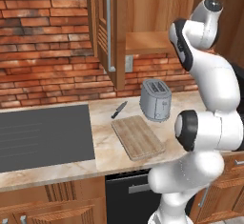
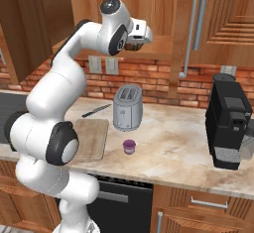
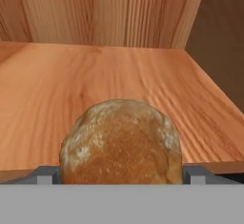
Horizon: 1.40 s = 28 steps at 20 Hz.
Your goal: Pick the bread, place it on the cutting board, pick the jam, place it on the counter, and close the cabinet.
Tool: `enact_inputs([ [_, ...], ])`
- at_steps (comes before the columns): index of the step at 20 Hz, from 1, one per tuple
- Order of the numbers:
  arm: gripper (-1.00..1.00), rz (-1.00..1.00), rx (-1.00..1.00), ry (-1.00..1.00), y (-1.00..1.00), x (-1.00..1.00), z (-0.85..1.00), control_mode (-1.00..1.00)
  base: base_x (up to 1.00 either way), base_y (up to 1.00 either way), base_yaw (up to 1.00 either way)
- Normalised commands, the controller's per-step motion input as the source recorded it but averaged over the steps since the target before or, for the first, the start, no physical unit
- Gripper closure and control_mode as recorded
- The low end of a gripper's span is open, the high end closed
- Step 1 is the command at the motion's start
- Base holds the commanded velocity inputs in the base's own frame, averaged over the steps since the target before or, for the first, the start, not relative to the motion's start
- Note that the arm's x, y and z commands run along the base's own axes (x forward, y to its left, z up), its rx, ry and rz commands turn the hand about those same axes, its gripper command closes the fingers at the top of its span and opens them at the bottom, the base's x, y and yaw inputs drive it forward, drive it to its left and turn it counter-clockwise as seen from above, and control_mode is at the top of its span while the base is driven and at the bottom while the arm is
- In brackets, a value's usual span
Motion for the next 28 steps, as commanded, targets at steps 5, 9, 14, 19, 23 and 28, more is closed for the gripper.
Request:
enact_inputs([
  [5,1.0,0.0,0.0,0.01,0.04,-0.73,0.0,-1.0,0.0,0.0,0.0],
  [9,1.0,0.0,0.0,0.0,0.08,-0.75,0.0,-1.0,0.0,0.0,0.0],
  [14,1.0,0.0,0.0,0.0,0.21,-0.71,0.0,-1.0,0.0,0.0,0.0],
  [19,1.0,0.0,0.0,0.01,0.29,-0.53,0.0,-1.0,0.0,0.0,0.0],
  [23,1.0,0.0,0.0,0.1,0.25,-0.41,0.0,-1.0,0.0,0.0,0.0],
  [28,1.0,0.0,0.0,0.15,0.25,-0.3,0.0,-1.0,0.0,0.0,0.0],
])
